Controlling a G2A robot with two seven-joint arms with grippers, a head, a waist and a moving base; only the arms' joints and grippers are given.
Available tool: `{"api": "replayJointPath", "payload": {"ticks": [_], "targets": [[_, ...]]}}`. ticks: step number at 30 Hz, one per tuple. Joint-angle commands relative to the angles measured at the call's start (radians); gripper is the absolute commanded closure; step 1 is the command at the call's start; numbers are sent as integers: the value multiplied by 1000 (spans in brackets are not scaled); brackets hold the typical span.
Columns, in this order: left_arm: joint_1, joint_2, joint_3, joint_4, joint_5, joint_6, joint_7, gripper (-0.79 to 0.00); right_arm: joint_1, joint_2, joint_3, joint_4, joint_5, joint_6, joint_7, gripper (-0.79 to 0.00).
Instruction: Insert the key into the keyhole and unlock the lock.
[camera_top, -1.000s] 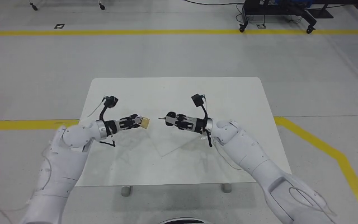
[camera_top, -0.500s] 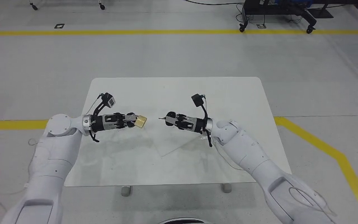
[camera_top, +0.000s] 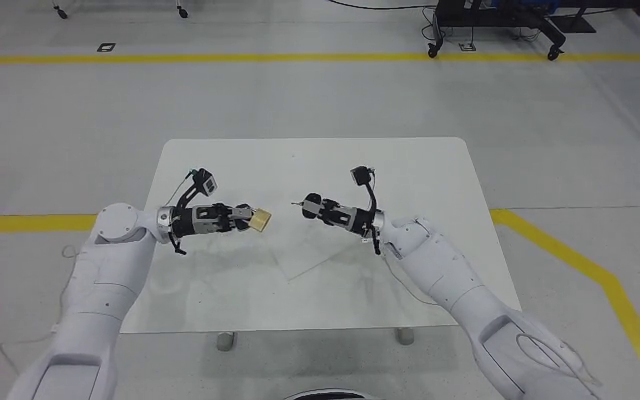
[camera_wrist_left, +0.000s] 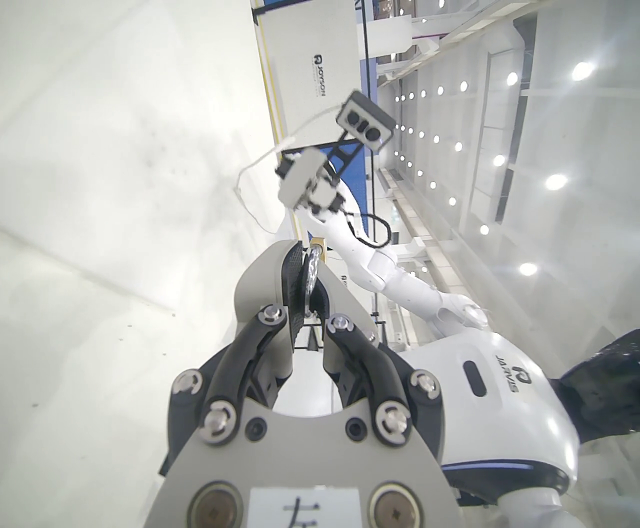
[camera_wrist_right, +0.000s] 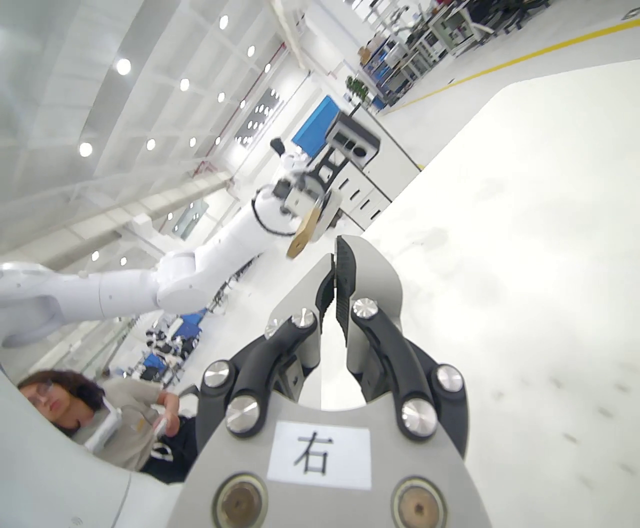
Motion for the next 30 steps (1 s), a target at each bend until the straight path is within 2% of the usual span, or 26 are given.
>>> {"api": "replayJointPath", "payload": {"ticks": [1, 5, 12, 22, 30], "targets": [[-21, -10, 23, 34, -34, 44, -10, 0, 17, -8, -4, 11, 72, -35, 24, 0], [-57, -34, 66, 94, -104, 75, -3, 0, 62, -27, -8, 68, 157, -32, 39, 0], [-98, -64, 128, 138, -124, 77, 18, 0, 104, -56, -32, 130, 211, -53, 83, 0], [-141, -89, 164, 197, -150, 66, 26, 0, 126, -82, -52, 169, 242, -43, 155, 0], [-160, -102, 185, 237, -152, 59, 16, 0, 144, -107, -73, 205, 311, -53, 259, 0]]}}
